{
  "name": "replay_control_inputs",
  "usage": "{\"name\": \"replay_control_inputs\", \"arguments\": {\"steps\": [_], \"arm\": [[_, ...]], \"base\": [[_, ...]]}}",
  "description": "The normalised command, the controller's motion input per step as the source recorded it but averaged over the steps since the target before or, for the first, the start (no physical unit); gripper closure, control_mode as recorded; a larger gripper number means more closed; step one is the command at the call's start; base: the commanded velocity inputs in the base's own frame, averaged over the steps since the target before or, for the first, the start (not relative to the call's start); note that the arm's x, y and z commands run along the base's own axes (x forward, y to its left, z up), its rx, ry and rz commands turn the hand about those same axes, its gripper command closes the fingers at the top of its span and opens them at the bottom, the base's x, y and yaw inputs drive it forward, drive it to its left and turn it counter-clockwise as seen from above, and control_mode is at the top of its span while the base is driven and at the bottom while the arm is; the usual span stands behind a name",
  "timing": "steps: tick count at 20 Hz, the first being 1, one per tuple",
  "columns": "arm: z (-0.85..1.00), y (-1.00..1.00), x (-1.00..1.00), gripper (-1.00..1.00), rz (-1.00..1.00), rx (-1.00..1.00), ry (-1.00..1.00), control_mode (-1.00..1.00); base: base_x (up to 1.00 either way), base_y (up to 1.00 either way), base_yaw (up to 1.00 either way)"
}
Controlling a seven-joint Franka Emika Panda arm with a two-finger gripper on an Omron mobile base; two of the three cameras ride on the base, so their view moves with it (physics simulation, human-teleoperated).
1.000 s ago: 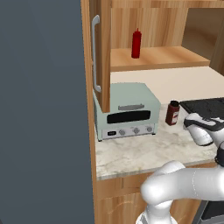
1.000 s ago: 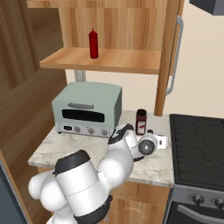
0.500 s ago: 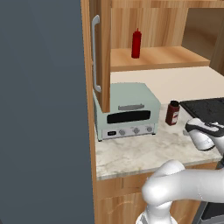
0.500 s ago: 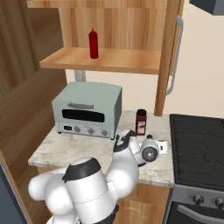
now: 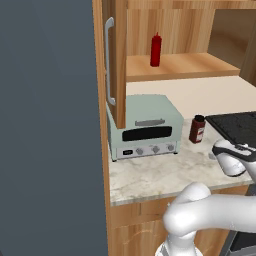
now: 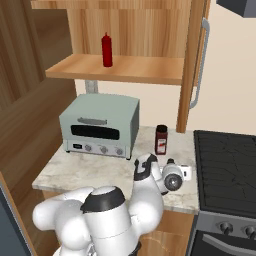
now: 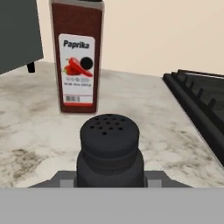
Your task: Collect the paprika, ketchup, and shaker from the cabinet and place them next to the stove.
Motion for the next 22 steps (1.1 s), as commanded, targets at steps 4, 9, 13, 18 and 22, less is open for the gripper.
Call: {"name": "replay_control_inputs", "arguments": {"steps": [4,9,13,18,22], "arm": [[-0.29,0.0,0.0,-1.0,0.03,0.0,0.0,-1.0],[-0.23,0.0,0.0,-1.0,0.02,0.0,0.0,-1.0],[-0.07,0.01,0.0,-1.0,0.01,0.0,0.0,-1.0],[0.3,0.11,-0.17,-1.0,0.0,0.0,-0.02,-1.0],[0.45,0.19,-0.14,-1.0,0.0,-0.01,-0.05,-1.0]], "base": [[0.0,0.0,0.0],[0.0,0.0,0.0],[0.0,0.0,0.0],[0.0,0.0,0.0],[0.0,0.0,0.0]]}}
